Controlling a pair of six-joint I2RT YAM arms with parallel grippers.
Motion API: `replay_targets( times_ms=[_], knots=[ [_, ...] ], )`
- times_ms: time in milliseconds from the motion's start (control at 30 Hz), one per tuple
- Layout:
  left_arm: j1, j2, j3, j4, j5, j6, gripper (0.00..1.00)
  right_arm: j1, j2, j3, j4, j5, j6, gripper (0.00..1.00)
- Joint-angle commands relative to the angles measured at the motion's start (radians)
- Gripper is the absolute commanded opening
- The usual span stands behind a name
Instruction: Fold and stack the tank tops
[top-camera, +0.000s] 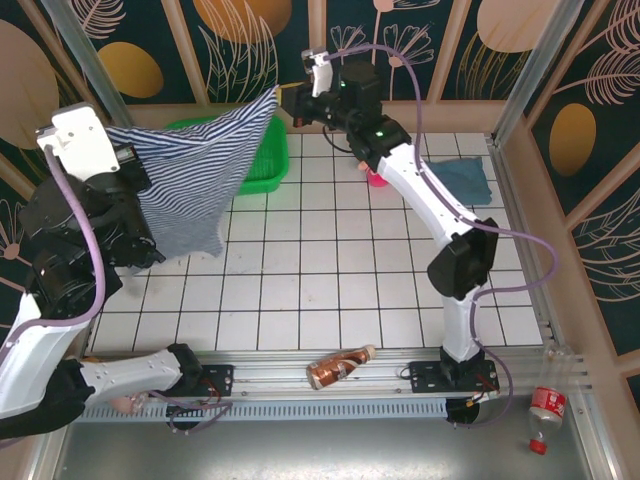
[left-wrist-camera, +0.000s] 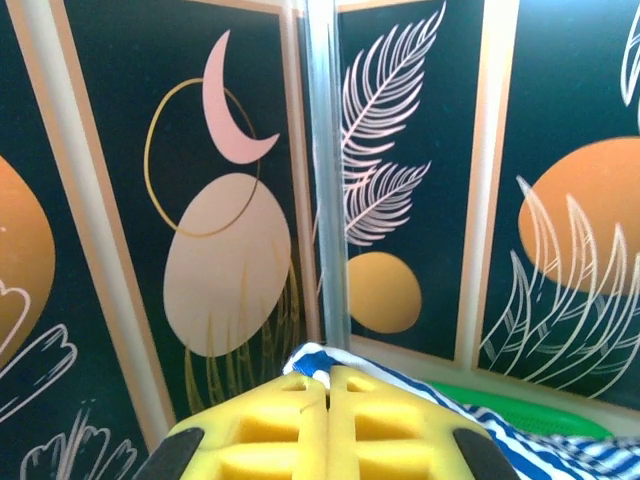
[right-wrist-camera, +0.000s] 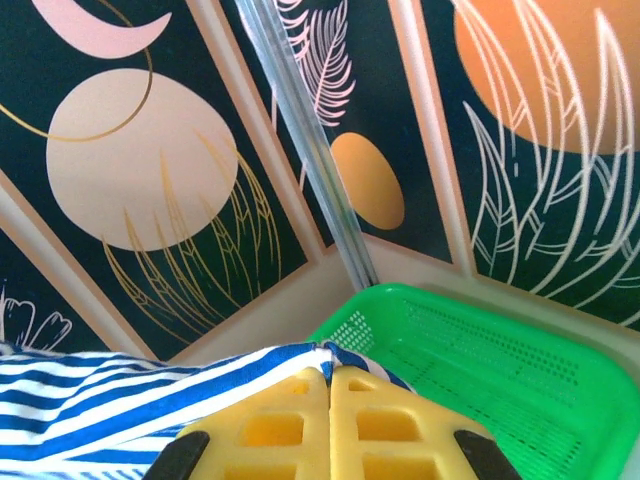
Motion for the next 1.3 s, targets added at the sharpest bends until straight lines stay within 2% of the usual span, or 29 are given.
replay_targets(
  times_ms=[0, 67, 133, 167, 200, 300, 333, 367, 433, 467, 633, 733, 800, 933, 1100, 1267],
  knots=[
    [0.006, 0.069, 0.065, -0.283, -0.026, -0.173, 0.0, -0.009, 0.001, 0.078, -0.059, -0.004, -0.01, 0.0],
    [0.006, 0.071, 0.097, -0.39, 0.016, -0.293, 0.0, -0.011, -0.033, 0.018, -0.083, -0.001, -0.035, 0.0],
    [0.006, 0.08, 0.128, -0.527, 0.191, -0.434, 0.0, -0.021, -0.112, -0.132, -0.064, 0.0, -0.05, 0.0],
    [0.006, 0.083, 0.117, -0.541, 0.296, -0.449, 0.0, -0.03, -0.154, -0.211, -0.049, 0.0, -0.054, 0.0],
    [0.006, 0.083, 0.088, -0.539, 0.453, -0.463, 0.0, -0.047, -0.208, -0.305, -0.026, 0.0, -0.055, 0.0],
    [0.001, 0.051, -0.084, -0.349, 0.909, -0.488, 0.0, -0.146, -0.344, -0.558, 0.026, -0.044, -0.026, 0.0],
    [-0.016, 0.057, -0.133, -0.296, 1.025, -0.513, 0.0, -0.184, -0.382, -0.626, 0.027, -0.056, -0.028, 0.0],
    [-0.049, 0.078, -0.153, -0.275, 1.078, -0.53, 0.0, -0.217, -0.41, -0.678, 0.014, -0.065, -0.04, 0.0],
    [-0.17, 0.16, -0.176, -0.246, 1.146, -0.552, 0.0, -0.292, -0.459, -0.779, -0.022, -0.089, -0.067, 0.0],
    [-0.199, 0.191, -0.19, -0.223, 1.186, -0.569, 0.0, -0.323, -0.478, -0.812, -0.038, -0.096, -0.081, 0.0],
    [-0.25, 0.303, -0.403, 0.063, 1.413, -0.671, 0.0, -0.476, -0.51, -0.924, -0.114, -0.103, -0.186, 0.0],
    [-0.279, 0.431, -0.439, 0.184, 1.517, -0.695, 0.0, -0.544, -0.475, -0.93, -0.172, -0.099, -0.267, 0.0],
    [-0.305, 0.532, -0.417, 0.243, 1.58, -0.706, 0.0, -0.564, -0.462, -0.925, -0.19, -0.091, -0.303, 0.0],
    [-0.321, 0.704, -0.339, 0.289, 1.607, -0.682, 0.0, -0.579, -0.422, -0.895, -0.236, -0.01, -0.381, 0.0],
    [-0.345, 0.899, -0.202, 0.323, 1.718, -0.688, 0.0, -0.592, -0.399, -0.885, -0.269, 0.084, -0.409, 0.0],
    [-0.35, 0.982, -0.177, 0.354, 1.792, -0.69, 0.12, -0.657, -0.45, -0.972, -0.278, 0.137, -0.402, 0.0]
  ],
)
